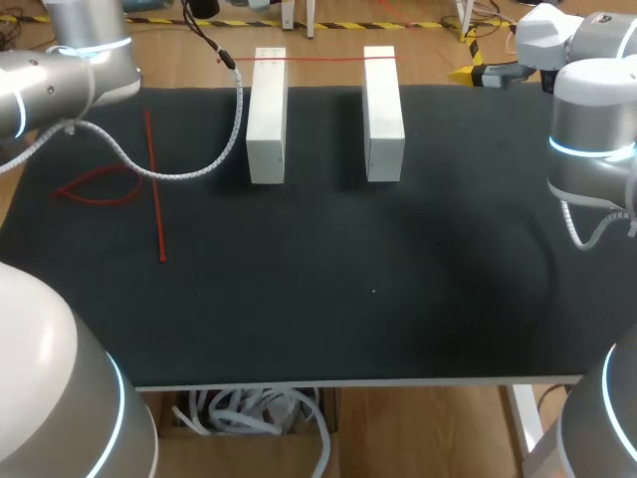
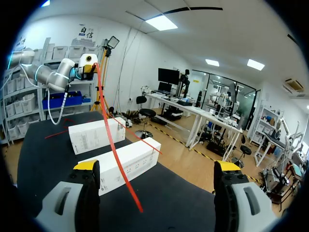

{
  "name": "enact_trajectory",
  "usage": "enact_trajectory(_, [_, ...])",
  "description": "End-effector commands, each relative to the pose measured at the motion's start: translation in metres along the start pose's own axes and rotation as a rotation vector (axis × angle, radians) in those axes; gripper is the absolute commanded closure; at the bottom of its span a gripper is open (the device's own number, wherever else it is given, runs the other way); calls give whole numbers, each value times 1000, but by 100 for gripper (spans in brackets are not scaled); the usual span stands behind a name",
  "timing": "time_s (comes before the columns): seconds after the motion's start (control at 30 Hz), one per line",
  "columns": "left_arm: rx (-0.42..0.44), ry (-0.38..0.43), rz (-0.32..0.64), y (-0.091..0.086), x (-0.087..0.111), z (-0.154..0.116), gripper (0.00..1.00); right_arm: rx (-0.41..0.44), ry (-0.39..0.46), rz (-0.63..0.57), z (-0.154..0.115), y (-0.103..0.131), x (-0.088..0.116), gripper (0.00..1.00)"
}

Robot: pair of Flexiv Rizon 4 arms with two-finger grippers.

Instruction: Grab the tape and strap the tape.

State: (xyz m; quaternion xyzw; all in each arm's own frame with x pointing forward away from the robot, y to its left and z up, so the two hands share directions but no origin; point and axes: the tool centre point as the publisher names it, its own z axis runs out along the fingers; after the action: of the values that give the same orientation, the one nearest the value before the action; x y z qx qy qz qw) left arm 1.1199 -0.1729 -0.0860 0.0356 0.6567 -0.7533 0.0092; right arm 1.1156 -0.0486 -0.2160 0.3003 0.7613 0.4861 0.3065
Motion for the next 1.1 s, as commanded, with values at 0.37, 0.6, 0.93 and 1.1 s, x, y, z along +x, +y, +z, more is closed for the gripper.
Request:
enact_trajectory(0.37, [-1,1,0,0,-1,0,100,78,-79,385,6,16,-10,0])
enact_trajectory(0.6, [-1,1,0,0,-1,0,100,301,-128,1057,-7,27,5,0])
enact_trajectory(0.93, [-1,1,0,0,-1,0,100,160,-113,1010,-20,39,32,0])
enact_trajectory(1.1, [-1,1,0,0,-1,0,100,116,-90,857,-21,41,35,0])
